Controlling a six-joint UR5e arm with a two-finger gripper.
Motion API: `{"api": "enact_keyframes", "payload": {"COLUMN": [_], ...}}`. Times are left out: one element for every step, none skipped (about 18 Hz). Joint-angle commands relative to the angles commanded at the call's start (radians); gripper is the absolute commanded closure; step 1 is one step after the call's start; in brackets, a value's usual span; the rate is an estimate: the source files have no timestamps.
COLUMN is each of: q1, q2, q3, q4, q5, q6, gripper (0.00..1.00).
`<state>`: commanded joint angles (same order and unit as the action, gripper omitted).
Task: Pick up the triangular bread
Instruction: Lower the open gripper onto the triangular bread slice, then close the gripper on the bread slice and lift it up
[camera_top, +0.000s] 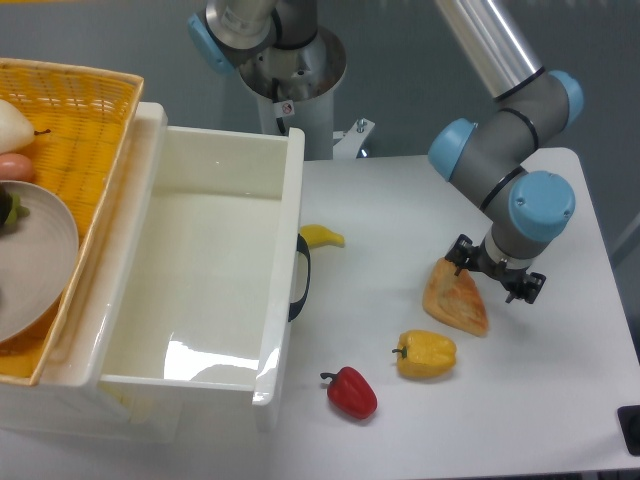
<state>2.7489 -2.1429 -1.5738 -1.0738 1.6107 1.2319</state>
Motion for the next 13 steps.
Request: {"api": "enact_keyframes", "payload": {"q1": [-0.003,-0.009,-0.008,-0.002,0.005,0.012,0.011,0.011,0.011,0.012,0.012,0.012,0.012], "q2": [-0.011,-0.012,-0.008,-0.002,0.003,0.006,0.006,0.008,0.008,0.008,0.008,0.008,0.009], "q3": [0.0,-0.008,-0.02,-0.022,-0.02,-0.018,-0.018,-0.018,-0.015,-0.014,-0.012,-0.011,-0.009], "q4": [0.0,0.0,0.002,0.002,0.0,0.0,0.0,0.0,0.0,0.0,0.0,0.0,0.0], "q5": [-0.005,-0.006,-0.011,-0.032,-0.07,-0.089,-0.089,-0.089,-0.089,-0.091,-0.091,-0.091,-0.091], "q6": [-0.014,-0.044,-0.066,-0.068,-0.066,-0.066,-0.065,-0.063,-0.063,-0.061,-0.06,-0.058,-0.058], "gripper": [0.0,0.0,0.0,0.0,0.0,0.0,0.0,0.04,0.07,0.18,0.34,0.54,0.69]}}
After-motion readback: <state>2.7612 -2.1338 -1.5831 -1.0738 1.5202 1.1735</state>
